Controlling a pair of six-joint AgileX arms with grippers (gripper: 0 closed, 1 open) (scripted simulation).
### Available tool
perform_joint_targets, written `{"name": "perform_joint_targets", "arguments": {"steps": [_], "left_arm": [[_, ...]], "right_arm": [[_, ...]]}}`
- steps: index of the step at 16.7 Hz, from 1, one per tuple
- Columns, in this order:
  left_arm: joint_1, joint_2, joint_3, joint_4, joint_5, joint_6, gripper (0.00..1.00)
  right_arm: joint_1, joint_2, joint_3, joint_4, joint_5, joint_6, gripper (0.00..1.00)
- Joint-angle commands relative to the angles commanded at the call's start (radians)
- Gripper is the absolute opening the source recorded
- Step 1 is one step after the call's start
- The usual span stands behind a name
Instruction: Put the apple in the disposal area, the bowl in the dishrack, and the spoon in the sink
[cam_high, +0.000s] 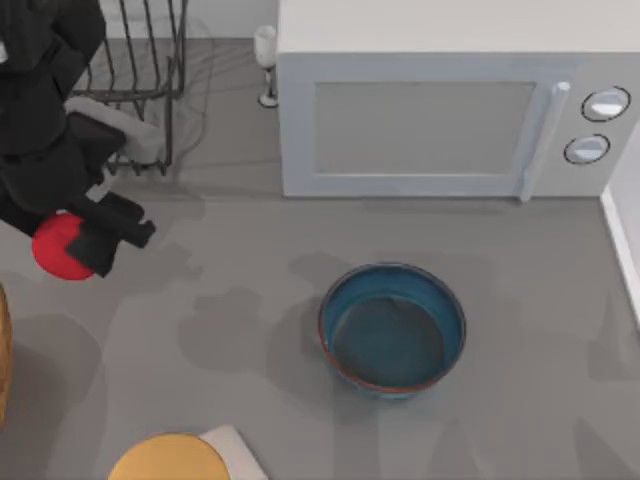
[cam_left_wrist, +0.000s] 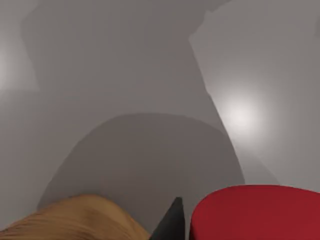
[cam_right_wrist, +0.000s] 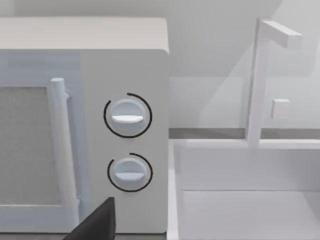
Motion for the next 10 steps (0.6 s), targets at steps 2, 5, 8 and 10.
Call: {"name": "perform_joint_targets", "arguments": {"steps": [2,5,8,10], "left_arm": [[0.048,-0.027,-0.011,-0.029,0.002,0.190,0.00],[0.130,-0.078,-0.036,-0.075,0.004,0.513,0.00],[0.215,-0.136,-0.065,-0.118,0.006,0.838,0.00],[0.269,-0.178,-0.084,-0.140,0.007,1.033,0.00]], "right_arm": [[0.000,0.000,0.000,0.000,0.000,0.000,1.00],[0.000,0.000,0.000,0.000,0.000,0.000,1.00],[0.000,0.000,0.000,0.000,0.000,0.000,1.00],[0.000,0.000,0.000,0.000,0.000,0.000,1.00]]}}
